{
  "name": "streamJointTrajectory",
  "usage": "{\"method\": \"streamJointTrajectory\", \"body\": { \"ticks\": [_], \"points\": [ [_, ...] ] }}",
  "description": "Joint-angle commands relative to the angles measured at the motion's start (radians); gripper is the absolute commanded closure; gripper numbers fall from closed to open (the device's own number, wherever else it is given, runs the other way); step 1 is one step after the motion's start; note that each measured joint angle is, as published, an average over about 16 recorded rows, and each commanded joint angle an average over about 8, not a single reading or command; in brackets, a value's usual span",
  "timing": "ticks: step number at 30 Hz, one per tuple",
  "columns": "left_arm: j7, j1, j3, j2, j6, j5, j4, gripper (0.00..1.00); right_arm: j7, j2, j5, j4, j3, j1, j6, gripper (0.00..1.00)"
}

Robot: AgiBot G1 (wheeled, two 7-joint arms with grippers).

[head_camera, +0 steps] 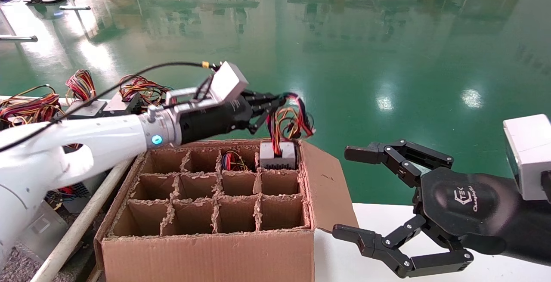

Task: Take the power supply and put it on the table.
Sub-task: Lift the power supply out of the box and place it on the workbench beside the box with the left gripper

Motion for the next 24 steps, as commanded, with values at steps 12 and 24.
{"method": "streamJointTrajectory", "body": {
  "ticks": [12, 24],
  "points": [
    [0.004, -0.099, -0.019, -0.062, 0.149, -0.032, 0.016, 1.0, 0.0, 0.0, 0.0, 0.0, 0.0, 0.0, 0.0, 0.0],
    [0.02, -0.192, -0.029, -0.159, 0.33, -0.046, 0.023, 1.0, 0.0, 0.0, 0.0, 0.0, 0.0, 0.0, 0.0, 0.0]
  ]
}}
